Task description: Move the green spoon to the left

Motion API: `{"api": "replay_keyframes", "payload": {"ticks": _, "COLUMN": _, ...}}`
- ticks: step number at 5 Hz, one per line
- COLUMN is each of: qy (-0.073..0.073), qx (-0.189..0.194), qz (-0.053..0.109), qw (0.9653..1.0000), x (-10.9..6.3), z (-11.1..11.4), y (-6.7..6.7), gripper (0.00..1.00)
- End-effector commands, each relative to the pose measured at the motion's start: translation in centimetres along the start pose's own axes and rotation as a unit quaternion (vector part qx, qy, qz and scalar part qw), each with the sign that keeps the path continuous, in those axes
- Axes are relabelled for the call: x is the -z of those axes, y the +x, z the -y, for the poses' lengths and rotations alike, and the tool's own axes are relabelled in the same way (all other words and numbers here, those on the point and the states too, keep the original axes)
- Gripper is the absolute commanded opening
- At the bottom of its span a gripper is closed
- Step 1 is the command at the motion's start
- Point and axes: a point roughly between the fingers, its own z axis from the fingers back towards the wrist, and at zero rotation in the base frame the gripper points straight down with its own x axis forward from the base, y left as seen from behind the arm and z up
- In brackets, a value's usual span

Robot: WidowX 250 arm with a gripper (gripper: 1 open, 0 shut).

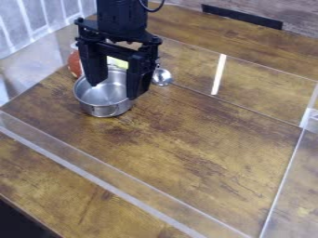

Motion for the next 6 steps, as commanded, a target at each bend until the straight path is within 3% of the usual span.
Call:
{"api": "replay_keyframes", "payload": {"ticks": 1, "qy": -0.002, "qx": -0.009, "qz": -0.011, "qw": 0.9999, "x": 1.8, "z": 0.3, "y": -0.3, "gripper": 1.0}}
{"api": "replay_keyframes", "payload": {"ticks": 3, "qy": -0.014, "qx": -0.063, "qz": 0.033, "qw": 0.9974, "x": -1.6, "z": 0.7, "y": 4.0, "gripper": 1.0}}
{"api": "replay_keyframes", "payload": {"ticks": 4, "qy": -0.014, "qx": -0.11, "qz": 0.054, "qw": 0.9924, "x": -2.0, "z": -0.4, "y": 5.9, "gripper": 1.0}}
{"api": "replay_keyframes", "payload": {"ticks": 6, "qy": -0.01, "qx": -0.176, "qz": 0.06, "qw": 0.9825, "x": -1.3, "z": -2.5, "y": 7.3, "gripper": 1.0}}
